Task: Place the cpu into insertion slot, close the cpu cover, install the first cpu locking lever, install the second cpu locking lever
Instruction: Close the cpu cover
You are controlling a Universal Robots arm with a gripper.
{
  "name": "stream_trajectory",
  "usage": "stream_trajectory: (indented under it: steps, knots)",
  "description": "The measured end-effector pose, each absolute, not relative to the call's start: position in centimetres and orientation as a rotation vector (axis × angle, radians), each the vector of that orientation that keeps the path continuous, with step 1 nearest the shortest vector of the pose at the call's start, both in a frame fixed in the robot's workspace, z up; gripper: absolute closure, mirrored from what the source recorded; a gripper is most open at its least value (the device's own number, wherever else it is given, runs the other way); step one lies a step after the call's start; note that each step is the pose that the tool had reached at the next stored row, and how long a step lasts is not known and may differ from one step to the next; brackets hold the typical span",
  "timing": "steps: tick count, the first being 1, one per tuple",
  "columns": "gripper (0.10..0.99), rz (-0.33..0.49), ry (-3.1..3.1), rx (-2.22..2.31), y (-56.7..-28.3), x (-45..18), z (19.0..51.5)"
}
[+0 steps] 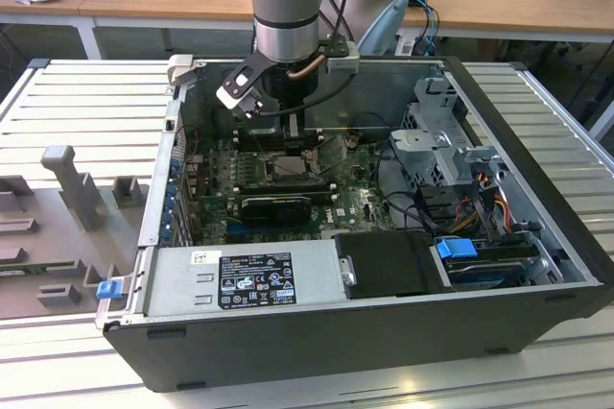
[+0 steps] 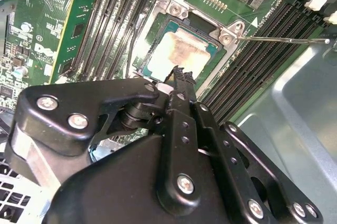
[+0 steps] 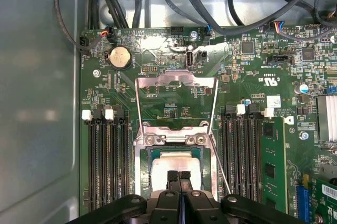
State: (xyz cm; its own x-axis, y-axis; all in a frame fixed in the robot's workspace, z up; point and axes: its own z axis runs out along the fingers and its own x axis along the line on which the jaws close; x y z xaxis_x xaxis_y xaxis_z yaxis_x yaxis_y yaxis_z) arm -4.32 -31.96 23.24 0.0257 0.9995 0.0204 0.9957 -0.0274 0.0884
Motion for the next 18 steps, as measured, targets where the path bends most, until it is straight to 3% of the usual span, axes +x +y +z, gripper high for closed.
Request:
stream_trajectory:
  steps: [18]
  knots:
    - [0.980, 0.119, 2.156, 2.214, -32.0, -4.3, 25.6]
